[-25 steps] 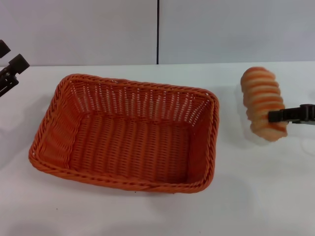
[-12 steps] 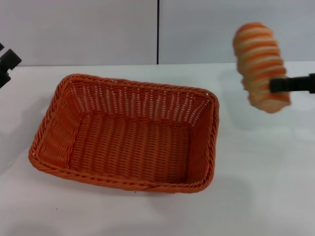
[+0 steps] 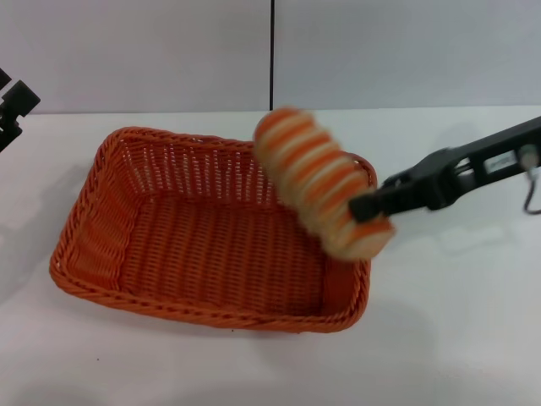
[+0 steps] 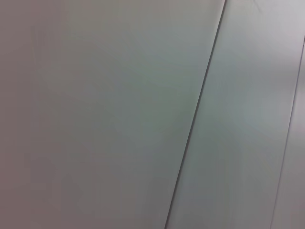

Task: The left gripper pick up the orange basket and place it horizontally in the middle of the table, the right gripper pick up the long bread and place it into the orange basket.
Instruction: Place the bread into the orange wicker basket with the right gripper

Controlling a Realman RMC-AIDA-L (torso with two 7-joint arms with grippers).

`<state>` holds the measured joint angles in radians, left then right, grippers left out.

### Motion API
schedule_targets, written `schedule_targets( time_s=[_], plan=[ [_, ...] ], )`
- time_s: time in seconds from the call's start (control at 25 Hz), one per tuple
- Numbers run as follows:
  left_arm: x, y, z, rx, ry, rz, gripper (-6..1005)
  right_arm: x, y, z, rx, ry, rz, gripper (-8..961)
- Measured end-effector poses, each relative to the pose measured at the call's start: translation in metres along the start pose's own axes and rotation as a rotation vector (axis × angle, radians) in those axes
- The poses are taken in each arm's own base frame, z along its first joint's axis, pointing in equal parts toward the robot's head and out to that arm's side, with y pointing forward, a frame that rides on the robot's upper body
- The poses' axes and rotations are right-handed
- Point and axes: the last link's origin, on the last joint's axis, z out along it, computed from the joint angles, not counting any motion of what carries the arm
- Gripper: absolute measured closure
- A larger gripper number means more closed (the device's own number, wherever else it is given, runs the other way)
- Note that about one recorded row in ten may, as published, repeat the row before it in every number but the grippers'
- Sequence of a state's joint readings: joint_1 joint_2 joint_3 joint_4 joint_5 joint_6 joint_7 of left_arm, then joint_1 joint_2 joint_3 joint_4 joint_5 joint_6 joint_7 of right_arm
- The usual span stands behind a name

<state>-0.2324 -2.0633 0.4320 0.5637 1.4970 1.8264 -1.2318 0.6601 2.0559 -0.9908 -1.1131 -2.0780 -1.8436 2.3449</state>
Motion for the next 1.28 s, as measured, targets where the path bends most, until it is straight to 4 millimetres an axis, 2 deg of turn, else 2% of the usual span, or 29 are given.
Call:
schedule_targets(
  time_s=[0.08,0.28,0.44,0.8,1.08,1.16,1.24,1.28],
  plan=[
    [-0.001,0.0,0.0,0.001,0.002,-0.008,300,-0.002,0.0,0.016,-0.039,0.081,-0.021,750],
    [-0.003,0.001,0.0,0.0,0.003,-0.019,300,-0.006,-0.003,0.028,-0.054,0.147,-0.057,757],
    [-0.003,0.003,0.0,-0.006,0.006,-0.02,300,-0.009,-0.006,0.03,-0.044,0.142,-0.089,762],
    [-0.005,0.005,-0.001,-0.01,0.0,-0.026,299,-0.016,-0.015,0.032,0.01,0.07,-0.156,701],
    [-0.008,0.002,-0.002,0.011,-0.014,-0.015,298,-0.02,-0.017,0.025,0.022,0.007,-0.173,491],
    [-0.008,0.001,-0.003,0.014,-0.014,-0.008,298,-0.018,-0.018,0.019,0.022,-0.021,-0.178,322],
    [-0.008,0.001,-0.003,0.014,-0.014,-0.008,298,-0.016,-0.018,0.016,0.024,-0.038,-0.183,324],
    [-0.008,0.001,-0.004,0.019,-0.014,0.006,298,-0.011,-0.018,0.006,0.038,-0.083,-0.204,325]
  ],
)
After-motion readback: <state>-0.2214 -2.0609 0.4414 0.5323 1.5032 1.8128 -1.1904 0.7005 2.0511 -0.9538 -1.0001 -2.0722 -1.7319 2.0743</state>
